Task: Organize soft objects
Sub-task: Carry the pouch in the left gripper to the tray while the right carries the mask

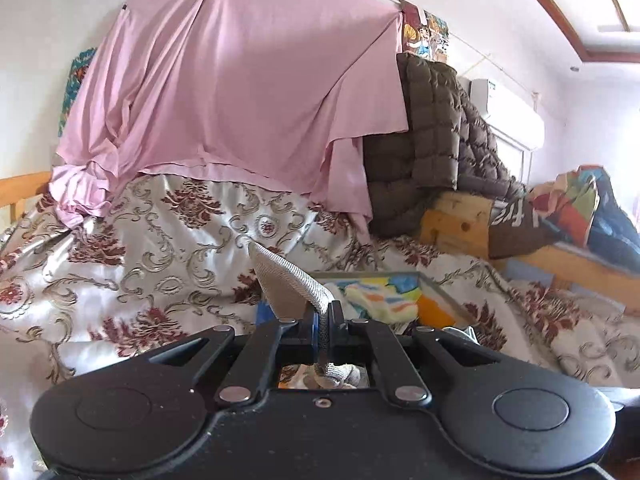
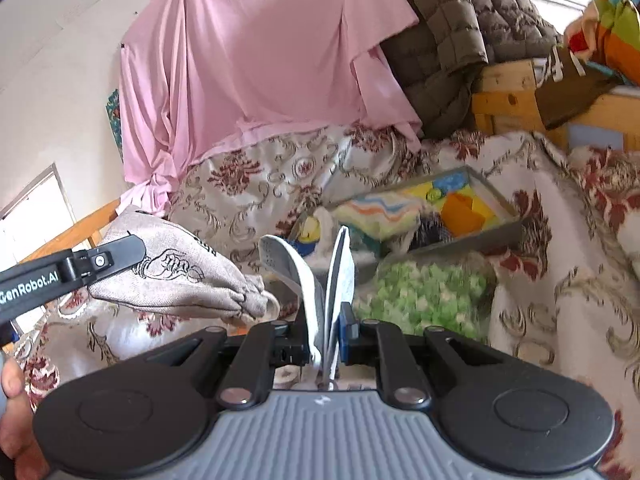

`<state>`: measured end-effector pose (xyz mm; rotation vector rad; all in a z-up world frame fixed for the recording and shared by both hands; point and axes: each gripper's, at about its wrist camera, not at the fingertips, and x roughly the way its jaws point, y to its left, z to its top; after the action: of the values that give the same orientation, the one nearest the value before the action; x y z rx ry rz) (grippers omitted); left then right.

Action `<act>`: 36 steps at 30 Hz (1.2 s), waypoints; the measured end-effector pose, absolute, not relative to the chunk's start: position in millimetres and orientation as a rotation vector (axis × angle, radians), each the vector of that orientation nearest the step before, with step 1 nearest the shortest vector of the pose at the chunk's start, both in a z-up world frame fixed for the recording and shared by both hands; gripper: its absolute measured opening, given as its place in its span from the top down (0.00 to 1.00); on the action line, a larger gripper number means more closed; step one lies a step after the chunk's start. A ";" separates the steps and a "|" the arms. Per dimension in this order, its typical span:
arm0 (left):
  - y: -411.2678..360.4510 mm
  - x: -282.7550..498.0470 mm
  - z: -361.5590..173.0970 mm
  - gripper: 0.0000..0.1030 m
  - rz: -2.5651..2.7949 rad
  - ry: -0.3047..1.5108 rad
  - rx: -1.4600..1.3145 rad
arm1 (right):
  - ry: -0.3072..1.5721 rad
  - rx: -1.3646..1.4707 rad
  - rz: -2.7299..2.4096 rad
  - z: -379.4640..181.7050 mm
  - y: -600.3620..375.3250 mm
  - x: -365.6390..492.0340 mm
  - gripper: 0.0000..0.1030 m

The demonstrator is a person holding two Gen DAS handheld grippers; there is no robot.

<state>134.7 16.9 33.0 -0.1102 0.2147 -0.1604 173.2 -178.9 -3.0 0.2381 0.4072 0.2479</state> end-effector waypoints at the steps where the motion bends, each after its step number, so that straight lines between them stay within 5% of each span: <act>1: 17.1 138.2 38.1 0.96 -0.164 0.213 -0.114 | 0.394 0.219 0.254 2.2 -179.4 177.2 0.86; 19: -23.0 292.4 89.1 0.96 -0.256 0.095 -0.050 | 0.309 0.225 0.162 22.6 -243.1 349.7 0.86; 36: -41.9 418.9 8.5 0.96 -0.196 0.284 -0.123 | 0.470 0.277 0.108 -15.4 -264.4 438.8 0.84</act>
<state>418.9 -41.9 8.5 -0.1225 0.2835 -0.1959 438.8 -264.4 -15.4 0.2766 0.4702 0.1079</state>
